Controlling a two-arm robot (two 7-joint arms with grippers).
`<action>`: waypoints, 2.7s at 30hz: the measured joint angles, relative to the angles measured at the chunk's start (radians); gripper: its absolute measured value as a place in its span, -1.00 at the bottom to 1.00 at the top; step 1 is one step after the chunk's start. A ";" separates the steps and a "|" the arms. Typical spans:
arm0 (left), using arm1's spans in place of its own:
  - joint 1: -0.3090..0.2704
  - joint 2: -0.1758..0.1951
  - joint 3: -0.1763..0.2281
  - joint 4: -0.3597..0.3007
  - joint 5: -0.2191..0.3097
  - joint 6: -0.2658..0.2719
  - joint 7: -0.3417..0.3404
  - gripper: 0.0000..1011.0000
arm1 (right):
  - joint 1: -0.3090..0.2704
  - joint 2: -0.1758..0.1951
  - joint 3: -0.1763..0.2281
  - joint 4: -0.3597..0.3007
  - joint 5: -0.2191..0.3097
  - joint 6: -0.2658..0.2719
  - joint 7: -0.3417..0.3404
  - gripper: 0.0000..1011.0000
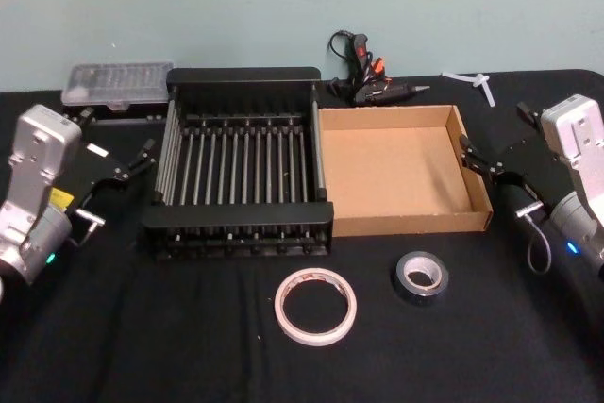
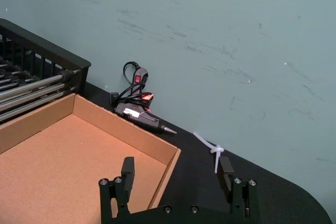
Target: Pick up the white tape and place it into the black box , Pick up the silver tape and place it into the brown box.
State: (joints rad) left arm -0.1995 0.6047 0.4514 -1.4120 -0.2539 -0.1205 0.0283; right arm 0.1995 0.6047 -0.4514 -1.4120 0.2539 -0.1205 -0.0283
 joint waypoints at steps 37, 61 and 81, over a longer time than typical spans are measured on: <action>0.000 0.000 0.000 0.000 0.000 0.000 0.000 0.98 | 0.000 0.000 0.000 0.000 0.000 0.000 0.000 0.98; 0.000 0.000 0.000 0.000 0.000 0.000 0.000 0.98 | 0.000 0.000 0.000 0.000 0.000 0.000 0.000 0.98; 0.000 0.000 0.000 0.000 0.000 0.000 0.000 0.98 | -0.065 -0.004 0.069 -0.090 0.060 0.047 0.083 0.98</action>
State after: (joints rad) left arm -0.1995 0.6047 0.4514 -1.4120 -0.2539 -0.1205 0.0283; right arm 0.1348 0.6003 -0.3822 -1.5017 0.3136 -0.0738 0.0545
